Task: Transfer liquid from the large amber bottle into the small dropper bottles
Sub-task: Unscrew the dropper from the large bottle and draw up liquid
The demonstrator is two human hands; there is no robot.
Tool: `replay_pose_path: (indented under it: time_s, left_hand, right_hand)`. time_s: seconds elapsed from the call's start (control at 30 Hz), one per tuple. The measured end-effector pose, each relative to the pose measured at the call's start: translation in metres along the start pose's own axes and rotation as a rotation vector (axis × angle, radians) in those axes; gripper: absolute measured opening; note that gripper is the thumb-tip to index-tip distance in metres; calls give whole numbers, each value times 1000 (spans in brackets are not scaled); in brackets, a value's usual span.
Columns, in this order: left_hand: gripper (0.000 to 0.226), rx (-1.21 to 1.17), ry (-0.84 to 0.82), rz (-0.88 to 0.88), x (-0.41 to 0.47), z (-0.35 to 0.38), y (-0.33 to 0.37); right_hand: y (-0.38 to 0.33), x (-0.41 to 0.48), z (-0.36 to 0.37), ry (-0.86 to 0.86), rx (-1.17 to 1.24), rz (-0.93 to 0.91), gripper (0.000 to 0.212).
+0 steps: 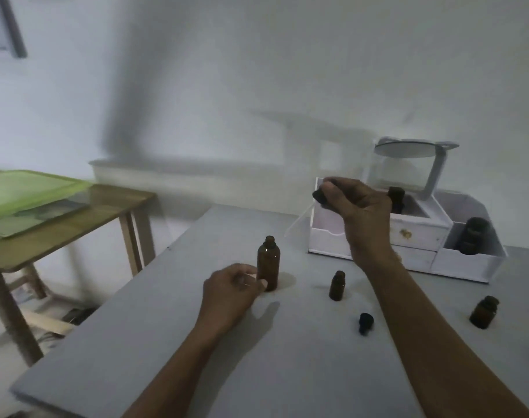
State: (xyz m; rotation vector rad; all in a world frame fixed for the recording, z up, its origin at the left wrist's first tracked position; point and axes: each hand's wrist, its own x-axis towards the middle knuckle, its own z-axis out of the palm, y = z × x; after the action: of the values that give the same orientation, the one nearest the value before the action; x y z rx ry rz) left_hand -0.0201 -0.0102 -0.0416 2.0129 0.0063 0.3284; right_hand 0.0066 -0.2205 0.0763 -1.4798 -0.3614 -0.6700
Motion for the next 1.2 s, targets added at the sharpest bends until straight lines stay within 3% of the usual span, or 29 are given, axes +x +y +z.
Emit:
replay_pose_path:
  time_s: [0.2,0.33,0.43,0.57,1.2]
  left_hand:
    - [64,-133,19,7,23,9,-2]
    - [79,-140,-12,42,33,20,-5]
    - [74,-174,-6,51,35,22,-11]
    - [48,-214,-8,54,33,22,-11]
    - [50,-182,-14,84,35,22,-13]
  right_hand:
    - [6,0,24,-5,33,33,11]
    - [14,2,31,-26,-2,34,10]
    - [20,3,35,-47,-66,32,8]
    - [25,2,40,-81,-169,13,6]
    - [75,-19,57,-250,-450,57,11]
